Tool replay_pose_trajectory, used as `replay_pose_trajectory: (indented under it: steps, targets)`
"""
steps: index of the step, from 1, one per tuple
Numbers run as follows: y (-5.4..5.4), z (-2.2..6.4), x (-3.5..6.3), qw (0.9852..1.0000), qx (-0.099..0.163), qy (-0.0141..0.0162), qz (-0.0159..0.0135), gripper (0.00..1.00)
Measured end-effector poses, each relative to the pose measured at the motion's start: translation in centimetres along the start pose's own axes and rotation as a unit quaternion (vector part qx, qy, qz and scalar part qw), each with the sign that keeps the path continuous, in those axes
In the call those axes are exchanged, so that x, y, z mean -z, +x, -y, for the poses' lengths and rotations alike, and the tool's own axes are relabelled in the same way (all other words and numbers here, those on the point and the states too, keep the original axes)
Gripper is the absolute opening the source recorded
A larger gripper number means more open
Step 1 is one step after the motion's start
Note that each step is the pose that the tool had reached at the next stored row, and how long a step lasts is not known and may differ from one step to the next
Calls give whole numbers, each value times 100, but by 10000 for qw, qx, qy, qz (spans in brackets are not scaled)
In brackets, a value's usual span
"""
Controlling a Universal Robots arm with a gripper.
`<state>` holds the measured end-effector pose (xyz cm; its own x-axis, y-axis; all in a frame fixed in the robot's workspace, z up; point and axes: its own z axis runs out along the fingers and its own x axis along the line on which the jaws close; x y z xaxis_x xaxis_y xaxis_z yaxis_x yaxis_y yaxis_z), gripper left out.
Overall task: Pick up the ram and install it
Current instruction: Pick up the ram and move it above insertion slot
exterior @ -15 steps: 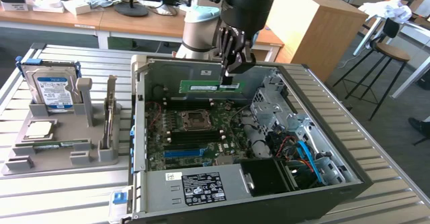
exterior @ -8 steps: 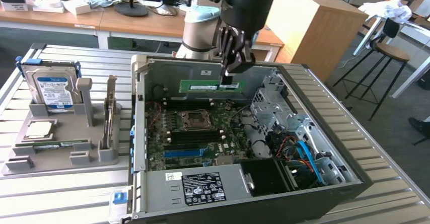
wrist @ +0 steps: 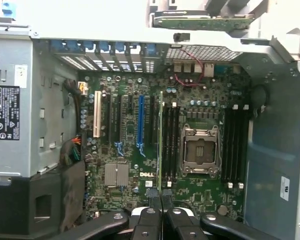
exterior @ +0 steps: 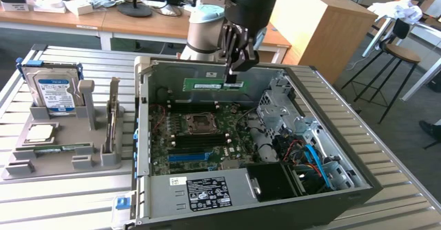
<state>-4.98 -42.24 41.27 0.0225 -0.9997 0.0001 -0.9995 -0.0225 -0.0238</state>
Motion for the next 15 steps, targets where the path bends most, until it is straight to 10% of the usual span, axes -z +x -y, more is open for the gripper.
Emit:
replay_pose_trajectory:
  steps: [15]
  targets:
    - [-142,1,-1,10000,-76,-1,-3,11]
